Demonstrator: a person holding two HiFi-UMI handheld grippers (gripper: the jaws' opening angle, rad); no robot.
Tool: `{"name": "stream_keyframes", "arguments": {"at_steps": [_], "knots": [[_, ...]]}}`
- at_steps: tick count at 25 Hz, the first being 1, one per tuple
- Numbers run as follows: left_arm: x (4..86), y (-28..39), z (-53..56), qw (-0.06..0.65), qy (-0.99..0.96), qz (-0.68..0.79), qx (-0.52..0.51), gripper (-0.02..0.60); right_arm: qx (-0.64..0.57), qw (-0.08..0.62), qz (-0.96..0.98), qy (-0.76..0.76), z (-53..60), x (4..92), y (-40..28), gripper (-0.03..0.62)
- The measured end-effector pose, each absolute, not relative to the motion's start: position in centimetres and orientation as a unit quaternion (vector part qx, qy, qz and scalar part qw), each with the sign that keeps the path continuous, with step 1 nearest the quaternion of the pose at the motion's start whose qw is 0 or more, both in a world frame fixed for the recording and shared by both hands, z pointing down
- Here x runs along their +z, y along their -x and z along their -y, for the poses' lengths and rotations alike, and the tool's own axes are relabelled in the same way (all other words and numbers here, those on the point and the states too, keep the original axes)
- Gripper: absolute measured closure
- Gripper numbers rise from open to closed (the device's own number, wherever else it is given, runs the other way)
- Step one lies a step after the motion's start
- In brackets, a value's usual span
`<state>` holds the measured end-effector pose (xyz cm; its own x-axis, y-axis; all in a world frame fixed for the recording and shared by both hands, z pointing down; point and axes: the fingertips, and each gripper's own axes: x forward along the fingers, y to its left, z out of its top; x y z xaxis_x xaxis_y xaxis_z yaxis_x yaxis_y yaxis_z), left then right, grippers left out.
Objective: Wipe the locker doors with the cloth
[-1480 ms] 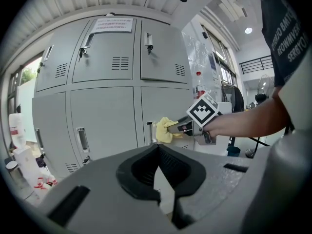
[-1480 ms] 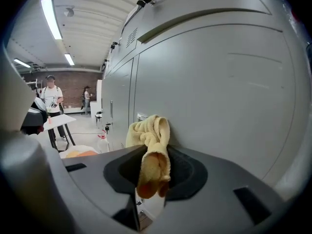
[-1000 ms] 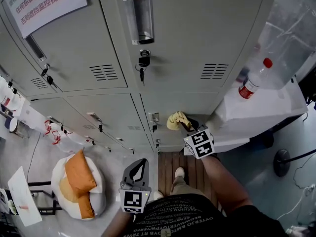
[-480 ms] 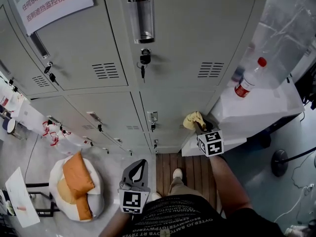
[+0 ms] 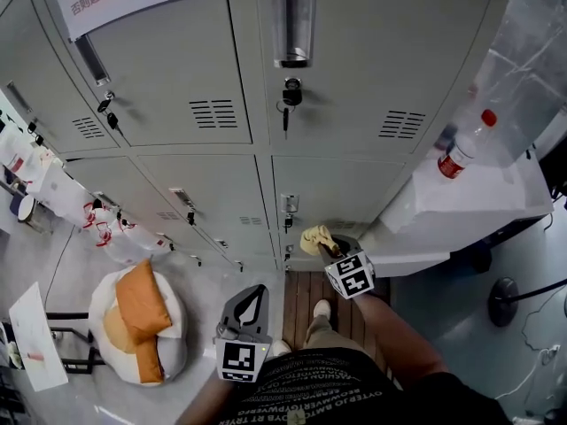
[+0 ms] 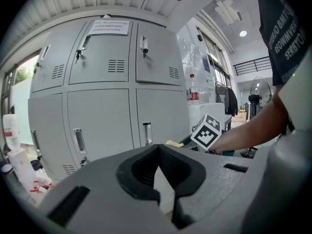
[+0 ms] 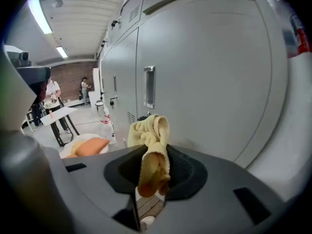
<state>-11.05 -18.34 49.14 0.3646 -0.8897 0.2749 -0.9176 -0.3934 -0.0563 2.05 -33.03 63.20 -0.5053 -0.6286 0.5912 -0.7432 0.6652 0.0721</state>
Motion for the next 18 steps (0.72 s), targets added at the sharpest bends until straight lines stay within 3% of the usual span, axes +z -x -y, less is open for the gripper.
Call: {"name": "stream_keyframes", "arguments": {"at_steps": [13,18], "knots": [[49.6,15.3,17.3,0.069,-0.778,0.606,0.151,0.577,0.122,0.323,0.871,-0.350,36.2,68.0,4.9,0.502],[49.7,15.3,17.3,0.070,-0.774,0.609,0.160,0.577,0.117,0.322,0.856,-0.389,38.3,67.7,2.7,0.502]]}}
